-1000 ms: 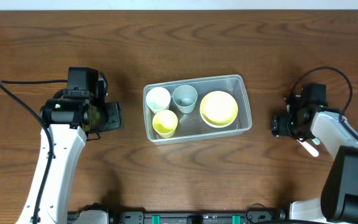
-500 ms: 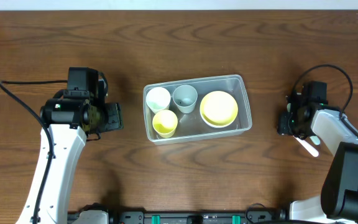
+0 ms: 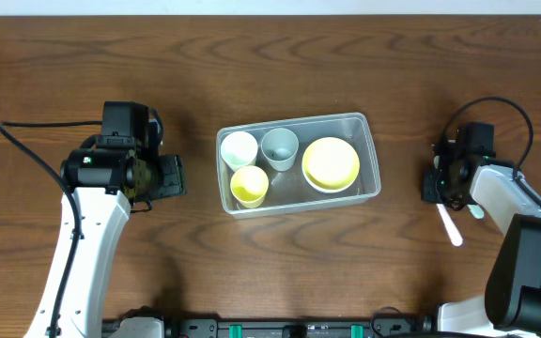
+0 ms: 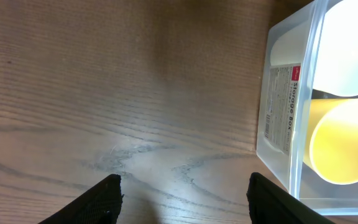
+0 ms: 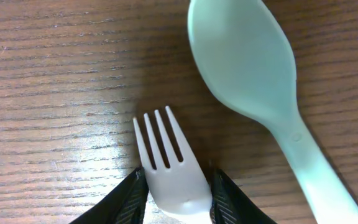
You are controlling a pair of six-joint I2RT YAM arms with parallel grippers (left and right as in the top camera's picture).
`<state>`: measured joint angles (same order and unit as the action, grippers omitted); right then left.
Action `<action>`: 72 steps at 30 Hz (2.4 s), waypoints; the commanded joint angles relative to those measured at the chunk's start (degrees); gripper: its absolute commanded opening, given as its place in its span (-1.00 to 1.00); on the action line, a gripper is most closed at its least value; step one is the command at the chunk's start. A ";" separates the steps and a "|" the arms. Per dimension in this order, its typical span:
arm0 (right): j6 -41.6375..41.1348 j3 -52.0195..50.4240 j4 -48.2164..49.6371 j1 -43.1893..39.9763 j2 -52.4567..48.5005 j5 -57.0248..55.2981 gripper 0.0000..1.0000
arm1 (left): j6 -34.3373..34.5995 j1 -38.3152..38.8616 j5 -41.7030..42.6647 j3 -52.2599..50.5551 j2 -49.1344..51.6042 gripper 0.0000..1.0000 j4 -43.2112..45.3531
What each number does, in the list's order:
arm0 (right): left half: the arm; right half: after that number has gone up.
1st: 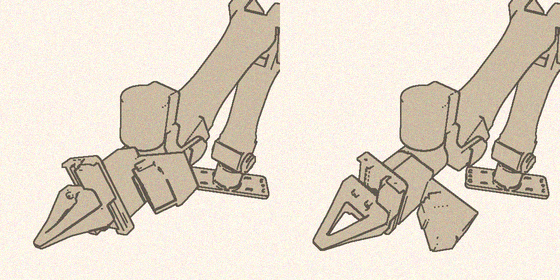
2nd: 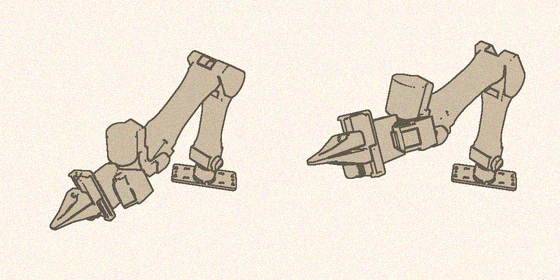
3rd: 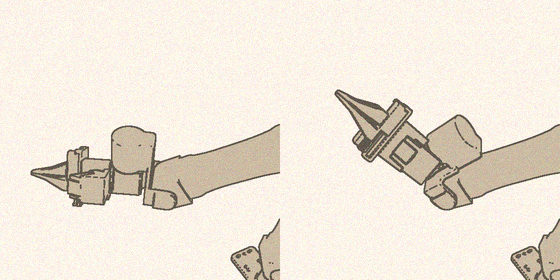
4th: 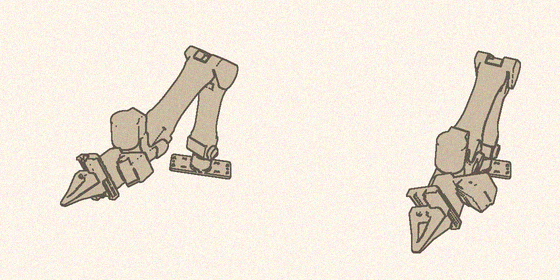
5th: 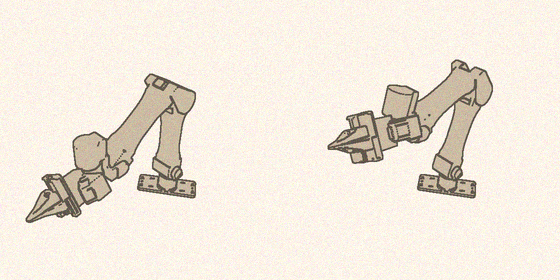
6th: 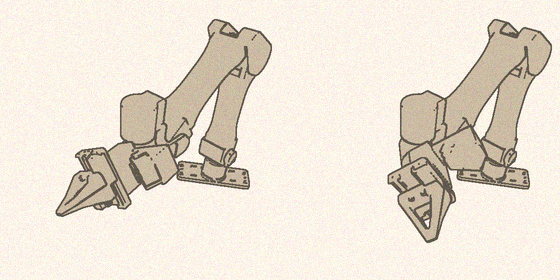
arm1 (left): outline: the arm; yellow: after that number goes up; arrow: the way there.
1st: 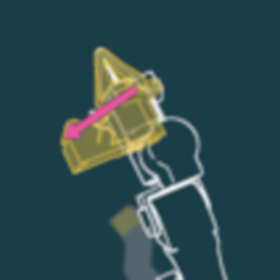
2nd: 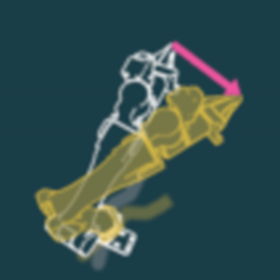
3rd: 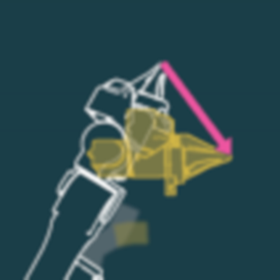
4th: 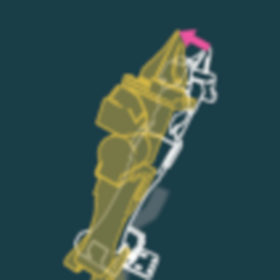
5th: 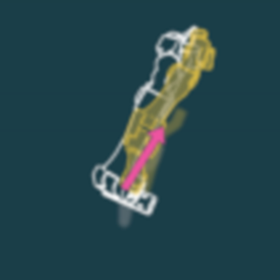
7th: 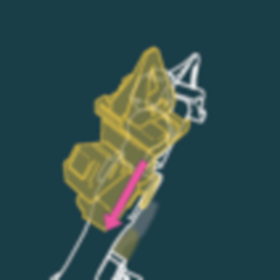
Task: Pack container
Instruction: 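Close the right gripper on the white fork and lift it, then carry the white fork into the box's front and release it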
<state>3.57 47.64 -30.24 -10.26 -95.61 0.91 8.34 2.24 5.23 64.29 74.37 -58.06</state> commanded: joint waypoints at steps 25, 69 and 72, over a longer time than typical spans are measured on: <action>-2.25 -1.38 2.19 -0.17 -2.71 4.74 -0.74 | -0.13 -0.31 0.15 -0.22 -0.26 0.31 -0.98; 33.86 23.39 -13.68 49.05 3.74 10.08 -0.97 | -0.13 -0.31 0.15 -0.22 -0.26 0.31 -1.01; 33.81 23.39 -13.70 49.72 2.16 10.08 -0.97 | -0.13 -0.31 0.15 -0.22 -0.26 0.31 -1.01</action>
<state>35.59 70.46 -43.92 38.59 -92.27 10.70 8.34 2.24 5.23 64.29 74.37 -58.74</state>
